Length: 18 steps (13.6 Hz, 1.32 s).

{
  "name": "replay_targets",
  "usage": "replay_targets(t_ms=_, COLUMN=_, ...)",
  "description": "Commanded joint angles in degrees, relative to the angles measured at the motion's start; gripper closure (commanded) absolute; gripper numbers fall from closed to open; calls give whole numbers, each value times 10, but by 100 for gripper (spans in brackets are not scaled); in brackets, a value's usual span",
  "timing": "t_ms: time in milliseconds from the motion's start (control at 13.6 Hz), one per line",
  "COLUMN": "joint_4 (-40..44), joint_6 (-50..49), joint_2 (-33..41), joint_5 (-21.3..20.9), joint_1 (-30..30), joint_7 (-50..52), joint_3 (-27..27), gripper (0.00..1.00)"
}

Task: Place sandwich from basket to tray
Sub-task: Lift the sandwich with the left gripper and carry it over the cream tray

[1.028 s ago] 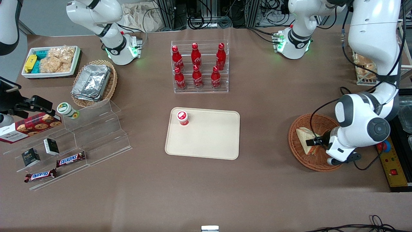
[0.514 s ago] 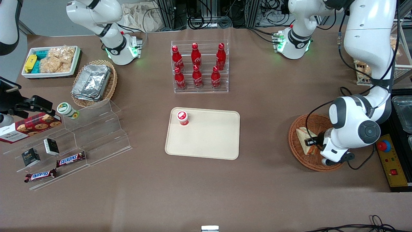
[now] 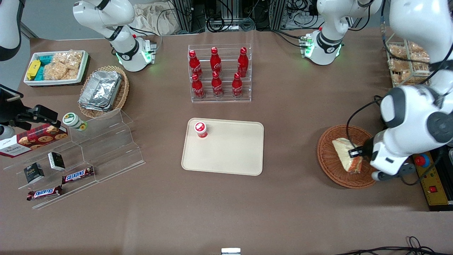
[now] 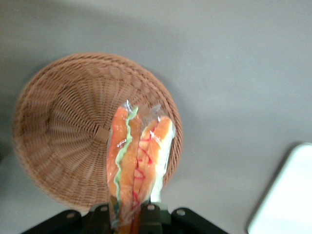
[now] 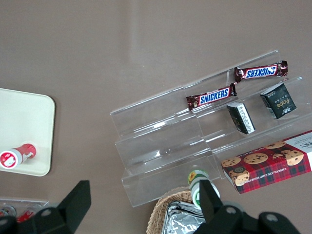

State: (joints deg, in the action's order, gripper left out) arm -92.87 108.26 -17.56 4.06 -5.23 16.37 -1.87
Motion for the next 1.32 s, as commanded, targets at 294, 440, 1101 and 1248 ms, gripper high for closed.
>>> replay_targets(t_ms=294, joint_4=151, joint_6=-246, joint_2=60, joint_5=-53, joint_1=-85, joint_7=75, joint_3=-3, gripper=100)
replay_targets(t_ms=440, joint_4=183, joint_6=-295, joint_2=60, joint_5=-51, joint_1=-134, joint_7=129, joint_3=-2, gripper=100)
replay_targets(t_ms=1101, joint_4=255, joint_6=-220, joint_2=-83, joint_5=57, joint_1=-270, joint_7=334, joint_3=-1, gripper=100)
replay_targets(t_ms=1248, joint_4=254, joint_6=-154, joint_2=-136, joint_5=63, joint_1=-270, joint_7=348, joint_3=10, gripper=100)
